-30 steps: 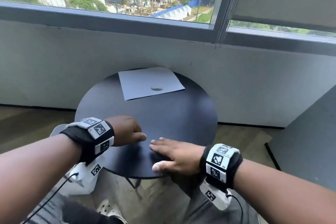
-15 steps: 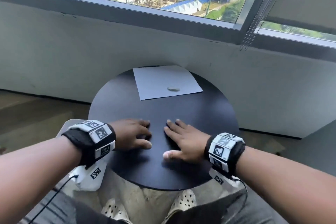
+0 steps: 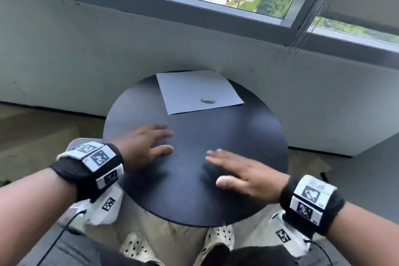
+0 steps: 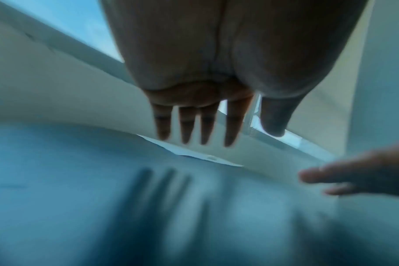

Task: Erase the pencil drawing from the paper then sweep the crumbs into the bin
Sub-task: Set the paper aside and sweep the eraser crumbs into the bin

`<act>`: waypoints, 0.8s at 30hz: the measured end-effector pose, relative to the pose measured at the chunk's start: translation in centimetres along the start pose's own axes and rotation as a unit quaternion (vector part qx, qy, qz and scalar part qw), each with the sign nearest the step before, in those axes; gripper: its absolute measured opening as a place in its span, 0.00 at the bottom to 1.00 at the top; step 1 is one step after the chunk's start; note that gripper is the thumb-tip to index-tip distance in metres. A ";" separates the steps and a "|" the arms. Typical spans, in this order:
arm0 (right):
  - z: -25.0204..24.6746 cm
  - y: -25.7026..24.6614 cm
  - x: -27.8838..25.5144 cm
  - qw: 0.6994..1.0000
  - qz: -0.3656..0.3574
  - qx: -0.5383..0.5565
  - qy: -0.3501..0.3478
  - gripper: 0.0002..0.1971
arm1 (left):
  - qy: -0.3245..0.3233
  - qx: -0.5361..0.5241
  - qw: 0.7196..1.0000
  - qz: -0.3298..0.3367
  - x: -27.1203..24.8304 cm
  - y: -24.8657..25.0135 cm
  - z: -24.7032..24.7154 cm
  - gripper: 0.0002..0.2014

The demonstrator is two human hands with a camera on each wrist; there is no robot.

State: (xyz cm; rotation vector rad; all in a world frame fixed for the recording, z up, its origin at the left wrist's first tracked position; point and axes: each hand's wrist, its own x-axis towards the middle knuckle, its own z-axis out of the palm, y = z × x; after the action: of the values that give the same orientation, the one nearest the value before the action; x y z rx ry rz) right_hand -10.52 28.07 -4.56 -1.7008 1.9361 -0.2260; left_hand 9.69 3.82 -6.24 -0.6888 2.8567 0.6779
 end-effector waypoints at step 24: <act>-2.0 -3.8 8.3 0.989 -0.080 -0.084 -0.090 0.27 | -0.074 0.134 0.985 -0.075 -1.5 0.7 2.9 0.59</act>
State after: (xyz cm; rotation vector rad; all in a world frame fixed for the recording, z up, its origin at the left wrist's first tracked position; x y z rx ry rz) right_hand -8.65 18.97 -3.45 -1.9172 1.7290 0.0329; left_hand 10.73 6.28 -8.19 -0.7656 2.6562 0.3019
